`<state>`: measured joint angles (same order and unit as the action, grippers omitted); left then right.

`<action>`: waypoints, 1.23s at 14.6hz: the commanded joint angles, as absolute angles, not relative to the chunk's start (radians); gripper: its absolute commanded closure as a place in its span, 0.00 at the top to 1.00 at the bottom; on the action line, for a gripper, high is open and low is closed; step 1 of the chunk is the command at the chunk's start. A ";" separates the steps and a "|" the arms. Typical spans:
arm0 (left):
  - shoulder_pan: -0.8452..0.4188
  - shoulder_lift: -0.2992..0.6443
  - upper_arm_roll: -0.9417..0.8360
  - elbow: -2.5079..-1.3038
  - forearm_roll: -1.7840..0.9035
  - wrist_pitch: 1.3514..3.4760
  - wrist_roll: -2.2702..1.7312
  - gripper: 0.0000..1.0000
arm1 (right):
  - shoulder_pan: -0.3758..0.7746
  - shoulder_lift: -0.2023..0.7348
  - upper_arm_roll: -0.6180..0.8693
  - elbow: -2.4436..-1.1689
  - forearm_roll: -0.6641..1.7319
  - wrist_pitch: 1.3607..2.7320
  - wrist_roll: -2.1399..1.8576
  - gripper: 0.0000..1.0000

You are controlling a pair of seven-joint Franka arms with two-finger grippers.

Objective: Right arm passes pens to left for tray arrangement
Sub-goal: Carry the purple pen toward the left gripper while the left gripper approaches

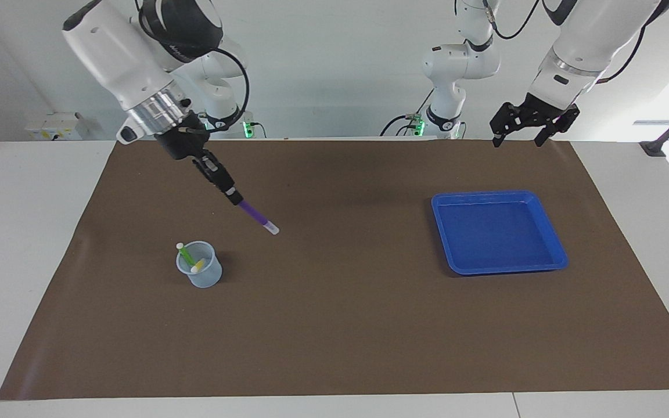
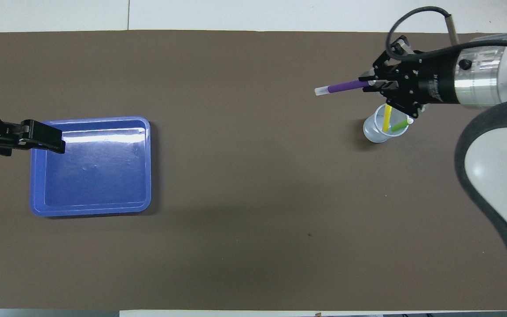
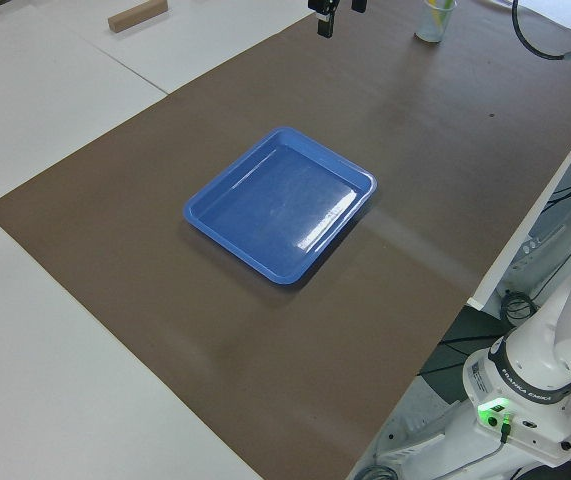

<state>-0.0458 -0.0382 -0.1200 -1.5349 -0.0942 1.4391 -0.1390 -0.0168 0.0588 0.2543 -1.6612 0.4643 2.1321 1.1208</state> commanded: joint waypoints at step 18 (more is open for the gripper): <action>-0.196 -0.025 -0.163 -1.729 -0.730 1.896 -1.467 1.00 | -0.012 0.144 0.629 -1.562 0.468 2.293 1.813 0.00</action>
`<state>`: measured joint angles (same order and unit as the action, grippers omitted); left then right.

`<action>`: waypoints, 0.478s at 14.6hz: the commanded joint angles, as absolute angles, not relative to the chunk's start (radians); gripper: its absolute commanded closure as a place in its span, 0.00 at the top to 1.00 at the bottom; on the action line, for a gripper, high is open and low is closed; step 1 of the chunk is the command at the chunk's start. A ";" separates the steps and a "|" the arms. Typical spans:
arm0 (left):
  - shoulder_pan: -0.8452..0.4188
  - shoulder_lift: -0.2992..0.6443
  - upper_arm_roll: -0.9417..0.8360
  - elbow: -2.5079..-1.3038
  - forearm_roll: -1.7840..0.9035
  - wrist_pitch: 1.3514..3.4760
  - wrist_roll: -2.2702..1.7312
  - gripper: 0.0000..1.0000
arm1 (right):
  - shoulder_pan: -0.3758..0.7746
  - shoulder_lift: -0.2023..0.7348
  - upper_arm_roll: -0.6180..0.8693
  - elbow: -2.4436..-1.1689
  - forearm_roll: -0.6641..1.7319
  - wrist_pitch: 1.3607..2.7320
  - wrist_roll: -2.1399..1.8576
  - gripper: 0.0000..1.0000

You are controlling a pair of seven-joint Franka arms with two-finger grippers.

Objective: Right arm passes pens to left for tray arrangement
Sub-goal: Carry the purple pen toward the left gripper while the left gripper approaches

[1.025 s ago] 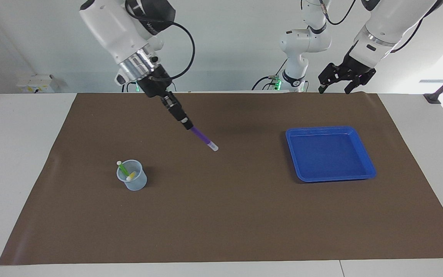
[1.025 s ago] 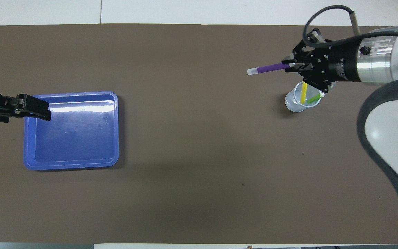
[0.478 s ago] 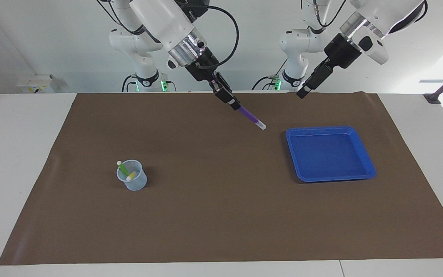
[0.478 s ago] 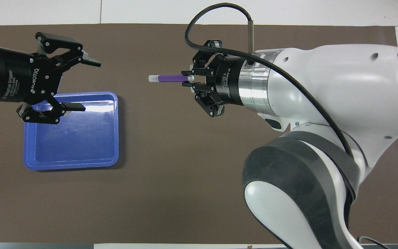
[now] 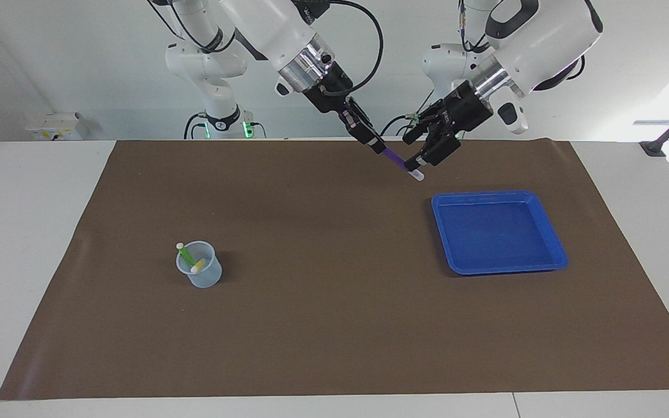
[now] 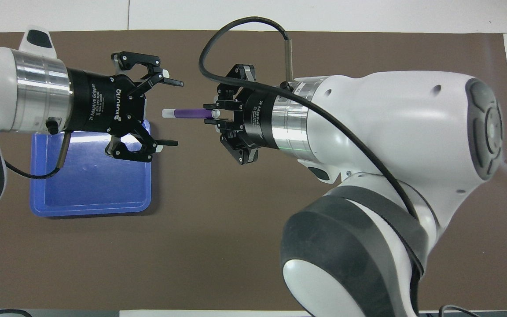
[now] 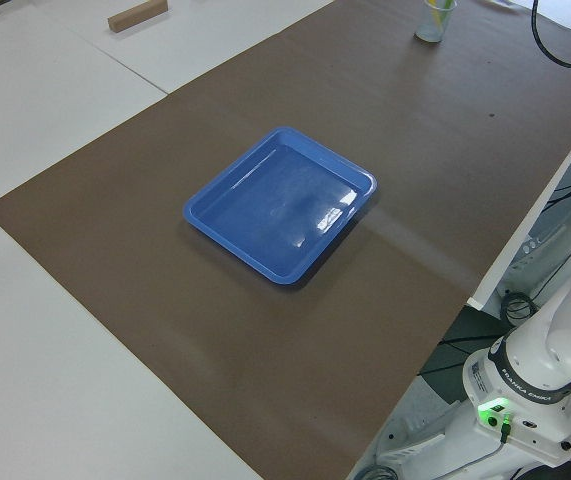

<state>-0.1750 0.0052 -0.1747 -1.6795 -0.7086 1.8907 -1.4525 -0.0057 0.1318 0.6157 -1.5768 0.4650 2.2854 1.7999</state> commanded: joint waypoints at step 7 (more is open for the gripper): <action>-0.187 -0.026 -0.161 -1.729 -0.735 1.864 -1.462 0.82 | -0.012 0.144 0.629 -1.562 0.451 2.292 1.810 0.00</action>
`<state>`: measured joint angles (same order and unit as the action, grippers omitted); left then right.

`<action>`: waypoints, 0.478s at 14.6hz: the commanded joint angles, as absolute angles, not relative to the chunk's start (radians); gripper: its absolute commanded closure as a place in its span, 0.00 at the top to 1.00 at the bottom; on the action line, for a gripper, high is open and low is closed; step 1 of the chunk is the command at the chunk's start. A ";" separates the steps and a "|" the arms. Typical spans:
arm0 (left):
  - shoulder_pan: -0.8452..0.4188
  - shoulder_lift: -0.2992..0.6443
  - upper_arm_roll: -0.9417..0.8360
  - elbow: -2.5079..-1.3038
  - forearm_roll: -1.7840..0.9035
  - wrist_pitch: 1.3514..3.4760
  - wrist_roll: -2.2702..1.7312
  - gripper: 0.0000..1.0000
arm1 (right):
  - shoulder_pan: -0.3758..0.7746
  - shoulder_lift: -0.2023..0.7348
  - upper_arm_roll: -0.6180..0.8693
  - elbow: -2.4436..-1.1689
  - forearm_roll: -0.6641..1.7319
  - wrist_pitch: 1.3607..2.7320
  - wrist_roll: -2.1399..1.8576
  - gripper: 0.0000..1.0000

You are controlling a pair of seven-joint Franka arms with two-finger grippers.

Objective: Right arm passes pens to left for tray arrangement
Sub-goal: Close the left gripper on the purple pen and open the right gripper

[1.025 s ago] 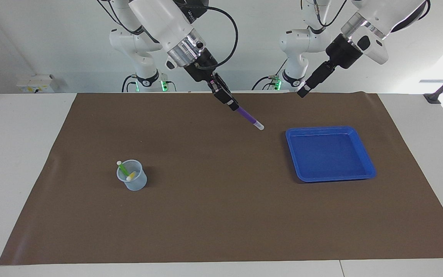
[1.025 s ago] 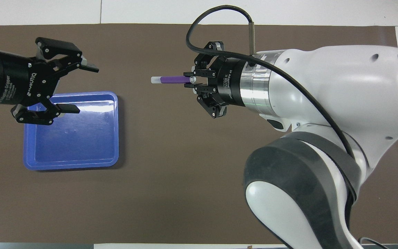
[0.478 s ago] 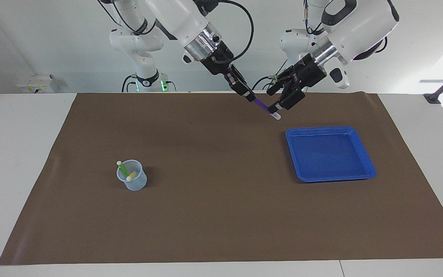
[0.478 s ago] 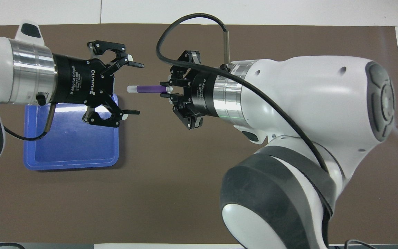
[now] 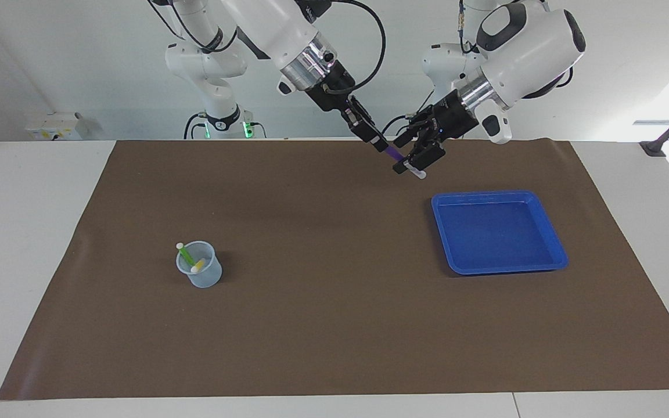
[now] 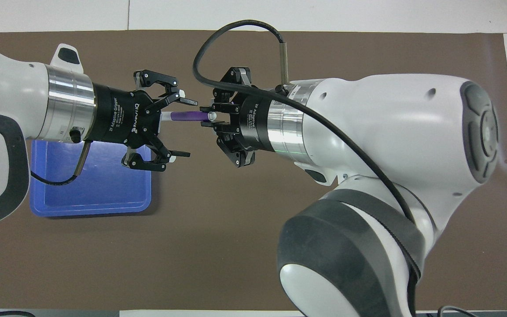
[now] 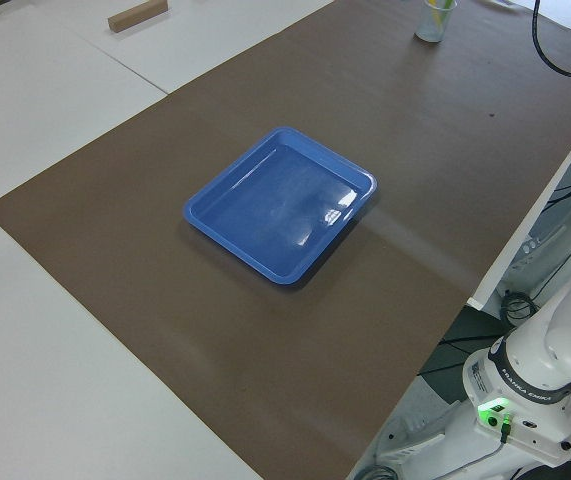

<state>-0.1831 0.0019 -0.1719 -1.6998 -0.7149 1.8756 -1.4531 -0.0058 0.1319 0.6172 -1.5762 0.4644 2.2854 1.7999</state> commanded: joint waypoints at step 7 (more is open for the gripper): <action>-0.183 -0.028 -0.160 -1.721 -0.735 1.853 -1.465 0.67 | -0.012 0.144 0.629 -1.562 0.439 2.295 1.807 0.00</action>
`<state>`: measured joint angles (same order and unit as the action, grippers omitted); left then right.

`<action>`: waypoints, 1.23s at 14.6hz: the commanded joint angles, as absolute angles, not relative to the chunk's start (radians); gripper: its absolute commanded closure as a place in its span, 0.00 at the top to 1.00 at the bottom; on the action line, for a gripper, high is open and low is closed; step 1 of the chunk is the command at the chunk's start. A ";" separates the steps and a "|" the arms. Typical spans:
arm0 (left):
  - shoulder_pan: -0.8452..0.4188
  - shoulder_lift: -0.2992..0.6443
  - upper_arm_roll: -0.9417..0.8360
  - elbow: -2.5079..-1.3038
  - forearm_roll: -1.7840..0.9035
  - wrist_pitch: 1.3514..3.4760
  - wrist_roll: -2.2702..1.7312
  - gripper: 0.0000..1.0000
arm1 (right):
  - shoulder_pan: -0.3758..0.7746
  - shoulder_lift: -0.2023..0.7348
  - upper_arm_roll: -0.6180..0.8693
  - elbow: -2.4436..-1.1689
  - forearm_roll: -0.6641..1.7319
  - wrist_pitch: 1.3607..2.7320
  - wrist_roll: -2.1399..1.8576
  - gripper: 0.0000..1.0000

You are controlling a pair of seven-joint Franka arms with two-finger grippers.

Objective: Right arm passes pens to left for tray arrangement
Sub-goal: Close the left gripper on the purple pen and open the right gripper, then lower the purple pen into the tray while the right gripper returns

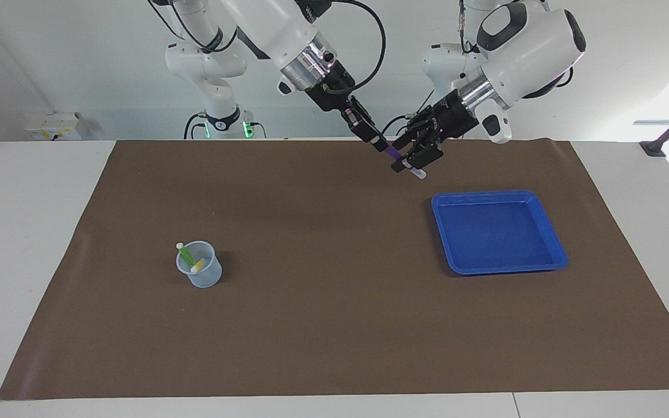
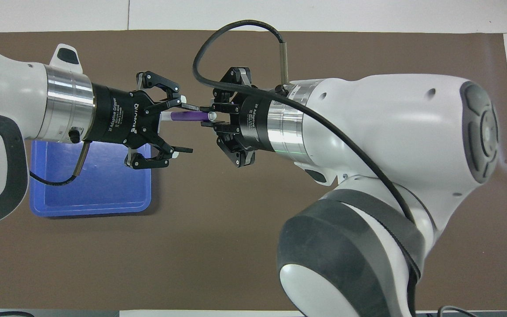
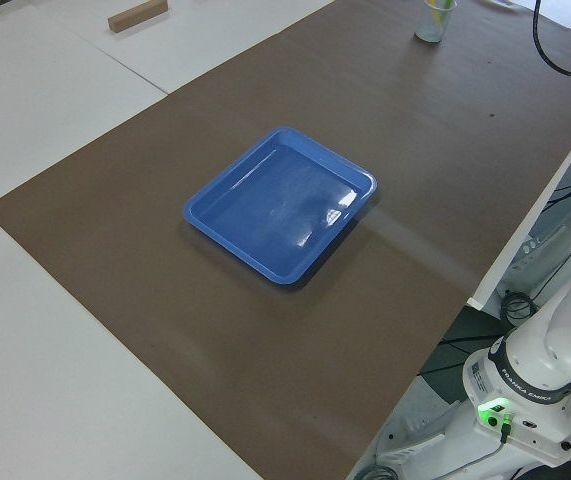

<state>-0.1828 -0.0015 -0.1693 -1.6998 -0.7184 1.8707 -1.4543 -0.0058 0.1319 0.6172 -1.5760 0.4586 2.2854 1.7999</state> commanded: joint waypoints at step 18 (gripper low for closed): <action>-0.179 -0.037 -0.152 -1.715 -0.726 1.870 -1.451 0.00 | -0.018 0.147 0.627 -1.560 0.372 2.283 1.760 1.00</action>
<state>-0.1773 -0.0070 -0.1578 -1.6948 -0.7199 1.8850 -1.4591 -0.0014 0.1323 0.6205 -1.5741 0.4206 2.2753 1.7928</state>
